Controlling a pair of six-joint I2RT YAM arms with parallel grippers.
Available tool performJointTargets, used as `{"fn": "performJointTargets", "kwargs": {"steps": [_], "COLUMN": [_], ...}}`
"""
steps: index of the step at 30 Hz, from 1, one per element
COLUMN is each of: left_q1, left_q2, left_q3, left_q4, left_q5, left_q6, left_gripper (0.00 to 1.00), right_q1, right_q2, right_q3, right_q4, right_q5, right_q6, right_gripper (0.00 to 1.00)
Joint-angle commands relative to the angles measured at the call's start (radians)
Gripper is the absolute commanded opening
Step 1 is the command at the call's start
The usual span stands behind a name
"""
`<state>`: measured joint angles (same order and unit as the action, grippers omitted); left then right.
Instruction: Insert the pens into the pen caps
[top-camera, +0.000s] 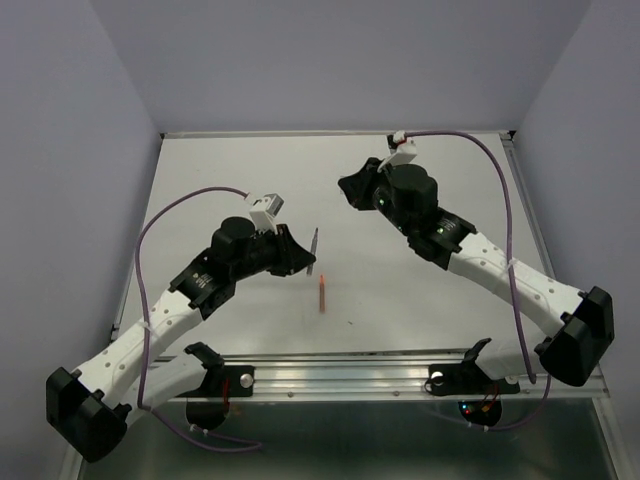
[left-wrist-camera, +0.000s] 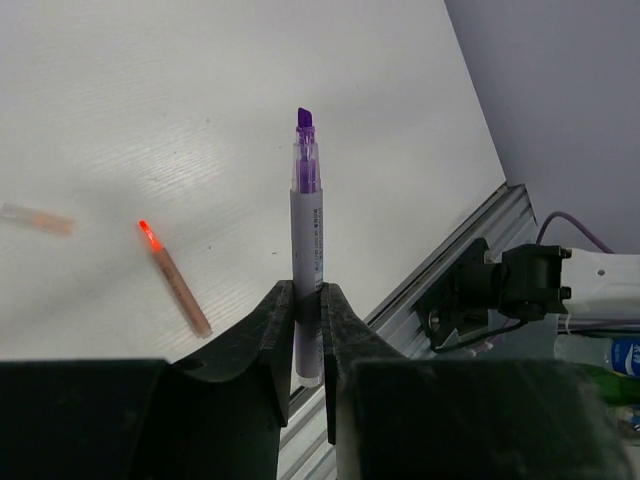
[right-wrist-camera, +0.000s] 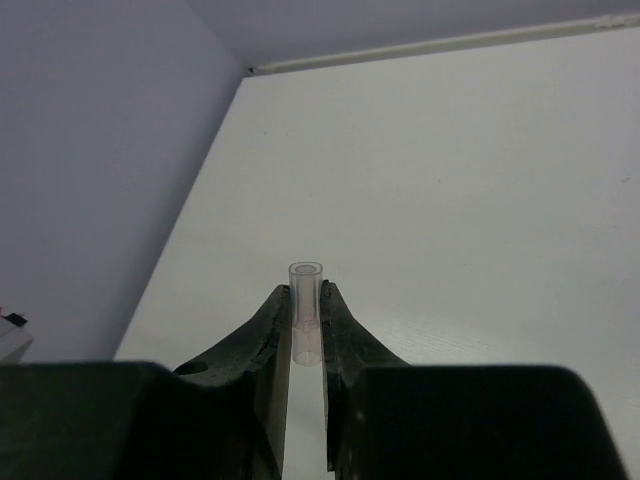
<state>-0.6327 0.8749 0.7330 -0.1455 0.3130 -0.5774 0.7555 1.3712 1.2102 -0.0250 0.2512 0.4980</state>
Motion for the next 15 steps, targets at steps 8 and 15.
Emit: {"fn": "performJointTargets", "kwargs": {"steps": [8,15], "left_q1": [-0.025,-0.033], "left_q2": [0.019,0.032], "left_q3": [0.023,0.023], "left_q4": [0.288,0.297], "left_q5": [0.049,0.040], "left_q6": [-0.007,-0.004], "left_gripper": [0.00,0.00], "right_q1": [0.011,0.011], "right_q2": [-0.067,-0.066], "right_q3": [-0.084,-0.090], "right_q4": [0.145,0.174], "right_q5": [-0.062,-0.089], "right_q6": [0.270,0.312], "right_gripper": [0.07,0.09]}}
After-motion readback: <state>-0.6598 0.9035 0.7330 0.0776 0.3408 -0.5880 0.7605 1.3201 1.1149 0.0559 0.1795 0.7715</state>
